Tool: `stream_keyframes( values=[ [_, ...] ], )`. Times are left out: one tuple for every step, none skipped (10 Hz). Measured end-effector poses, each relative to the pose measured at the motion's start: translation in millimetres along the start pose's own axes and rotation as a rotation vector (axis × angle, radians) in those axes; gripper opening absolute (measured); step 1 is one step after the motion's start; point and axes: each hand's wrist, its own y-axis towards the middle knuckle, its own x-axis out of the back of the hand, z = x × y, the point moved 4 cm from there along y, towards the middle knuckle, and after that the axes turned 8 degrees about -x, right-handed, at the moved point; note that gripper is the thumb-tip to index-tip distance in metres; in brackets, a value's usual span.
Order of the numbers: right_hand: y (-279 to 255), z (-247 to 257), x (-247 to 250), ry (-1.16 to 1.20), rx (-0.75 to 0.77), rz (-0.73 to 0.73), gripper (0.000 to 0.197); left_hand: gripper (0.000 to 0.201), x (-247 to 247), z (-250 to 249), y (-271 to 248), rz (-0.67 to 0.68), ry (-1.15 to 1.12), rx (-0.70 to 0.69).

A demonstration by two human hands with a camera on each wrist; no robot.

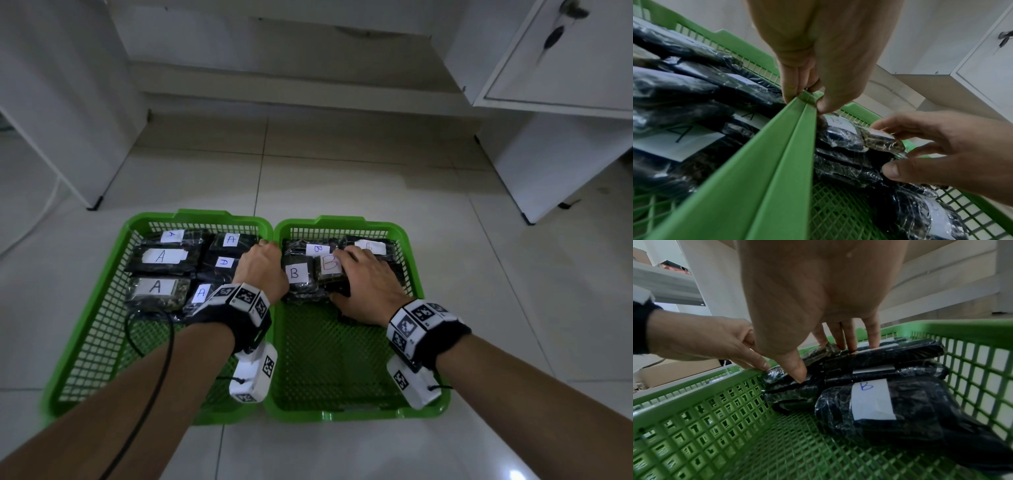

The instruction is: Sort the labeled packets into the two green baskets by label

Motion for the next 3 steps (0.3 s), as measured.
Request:
stream_keyframes(
  values=[
    [-4.8,1.8,-0.9,-0.002,-0.002,-0.018,0.082,0.02,-3.4,0.4,-1.0,0.023,0.0,-0.001],
    [-3.7,4.2,4.0,-0.009,-0.005,-0.087,0.086,0.02,0.3,5.0,3.3,-0.009,-0.04,-0.008],
    [-0.4,4.3,9.1,-0.007,-0.015,-0.09,0.083,0.024,4.0,9.9,6.9,-0.017,-0.026,0.01]
  ],
)
